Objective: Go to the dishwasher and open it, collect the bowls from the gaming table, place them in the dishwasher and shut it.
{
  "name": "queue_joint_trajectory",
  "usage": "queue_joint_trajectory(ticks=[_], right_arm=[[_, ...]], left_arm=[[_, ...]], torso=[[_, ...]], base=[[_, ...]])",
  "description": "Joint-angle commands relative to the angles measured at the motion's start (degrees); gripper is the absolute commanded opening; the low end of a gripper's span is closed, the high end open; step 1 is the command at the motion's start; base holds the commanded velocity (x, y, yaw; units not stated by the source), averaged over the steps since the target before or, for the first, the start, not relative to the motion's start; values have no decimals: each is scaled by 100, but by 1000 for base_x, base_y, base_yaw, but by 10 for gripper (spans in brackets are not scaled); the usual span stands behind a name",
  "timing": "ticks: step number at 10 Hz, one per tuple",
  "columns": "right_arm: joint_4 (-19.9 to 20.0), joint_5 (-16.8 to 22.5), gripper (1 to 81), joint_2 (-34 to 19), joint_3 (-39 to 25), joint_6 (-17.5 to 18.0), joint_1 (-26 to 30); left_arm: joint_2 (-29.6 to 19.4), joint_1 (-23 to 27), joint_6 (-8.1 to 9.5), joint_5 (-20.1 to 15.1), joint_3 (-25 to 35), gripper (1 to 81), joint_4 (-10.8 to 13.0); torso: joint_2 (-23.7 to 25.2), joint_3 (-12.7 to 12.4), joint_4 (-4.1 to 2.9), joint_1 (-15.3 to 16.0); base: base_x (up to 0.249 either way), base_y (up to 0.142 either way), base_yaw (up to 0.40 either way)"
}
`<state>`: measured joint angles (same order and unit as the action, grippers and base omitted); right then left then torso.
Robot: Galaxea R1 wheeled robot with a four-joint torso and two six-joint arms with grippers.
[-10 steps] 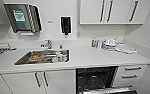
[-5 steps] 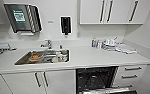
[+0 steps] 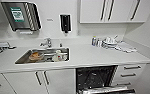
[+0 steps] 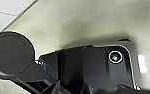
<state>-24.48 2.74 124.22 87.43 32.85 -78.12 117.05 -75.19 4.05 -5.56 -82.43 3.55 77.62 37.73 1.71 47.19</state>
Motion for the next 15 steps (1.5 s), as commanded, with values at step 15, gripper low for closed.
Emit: queue_joint_trajectory(ticks=[15], right_arm=[[-224, -546, 811, 1986, 3226, -130, -578]], left_arm=[[2727, -1072, -62, 600, -3323, 811, 93]], torso=[[-3935, -1395, 0, -2550]], base=[[0, 0, 0]])
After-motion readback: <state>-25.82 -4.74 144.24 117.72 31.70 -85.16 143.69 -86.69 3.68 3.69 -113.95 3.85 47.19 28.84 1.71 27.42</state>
